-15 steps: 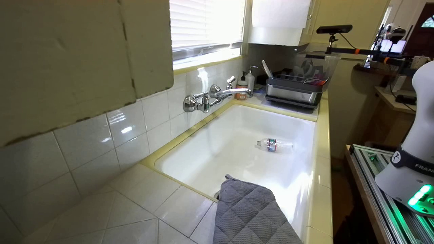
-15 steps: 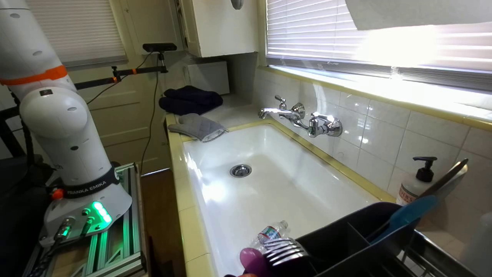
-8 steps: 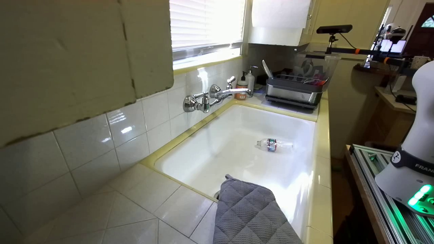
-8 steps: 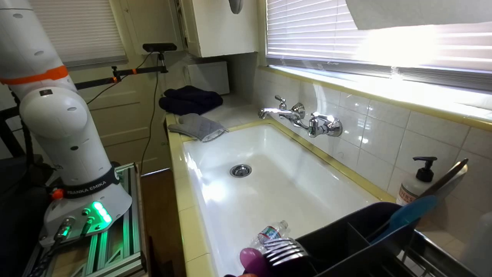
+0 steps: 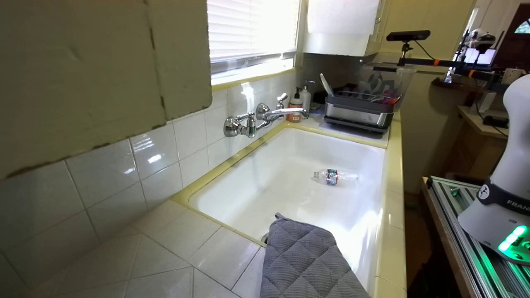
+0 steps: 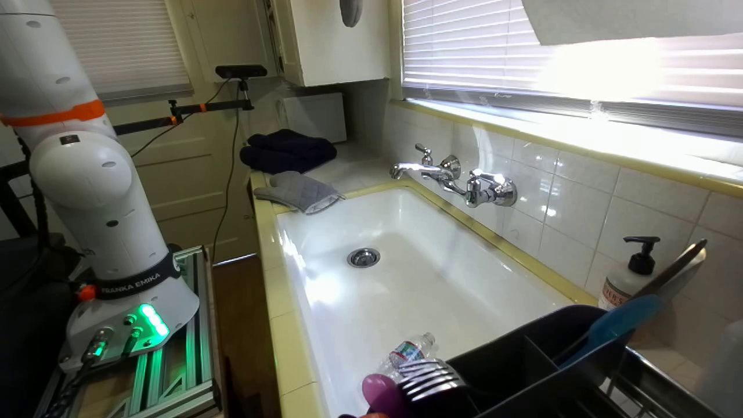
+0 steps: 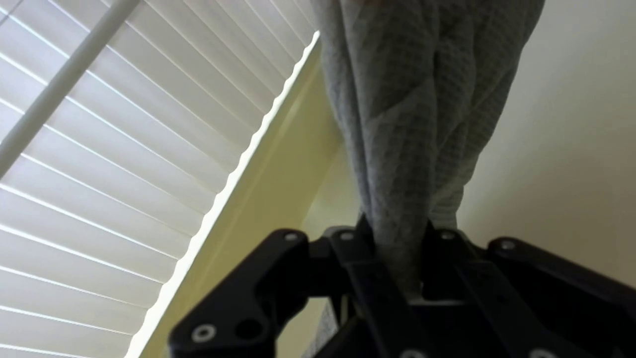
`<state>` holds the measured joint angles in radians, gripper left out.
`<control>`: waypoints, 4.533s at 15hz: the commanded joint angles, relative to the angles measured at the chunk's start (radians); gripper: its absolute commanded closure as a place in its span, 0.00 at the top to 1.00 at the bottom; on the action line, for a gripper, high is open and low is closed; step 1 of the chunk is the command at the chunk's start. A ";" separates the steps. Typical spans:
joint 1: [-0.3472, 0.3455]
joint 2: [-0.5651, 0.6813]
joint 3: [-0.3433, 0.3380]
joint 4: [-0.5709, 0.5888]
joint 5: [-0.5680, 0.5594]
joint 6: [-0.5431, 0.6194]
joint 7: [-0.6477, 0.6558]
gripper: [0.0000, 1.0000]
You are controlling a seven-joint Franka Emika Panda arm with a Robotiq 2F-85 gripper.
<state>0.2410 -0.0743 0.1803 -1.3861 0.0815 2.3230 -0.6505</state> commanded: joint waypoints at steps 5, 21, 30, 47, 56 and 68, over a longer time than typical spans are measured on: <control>-0.013 0.006 -0.005 0.023 -0.044 -0.033 0.060 0.60; -0.068 -0.128 -0.050 -0.204 -0.067 -0.108 0.201 1.00; -0.057 -0.272 -0.071 -0.568 0.011 -0.174 0.277 1.00; -0.080 -0.232 0.015 -0.738 -0.041 0.005 0.642 1.00; 0.026 -0.207 -0.072 -0.792 0.242 -0.105 0.289 1.00; 0.022 -0.190 -0.046 -0.786 0.209 -0.118 0.275 1.00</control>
<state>0.2630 -0.2647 0.1344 -2.1738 0.2908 2.2067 -0.3772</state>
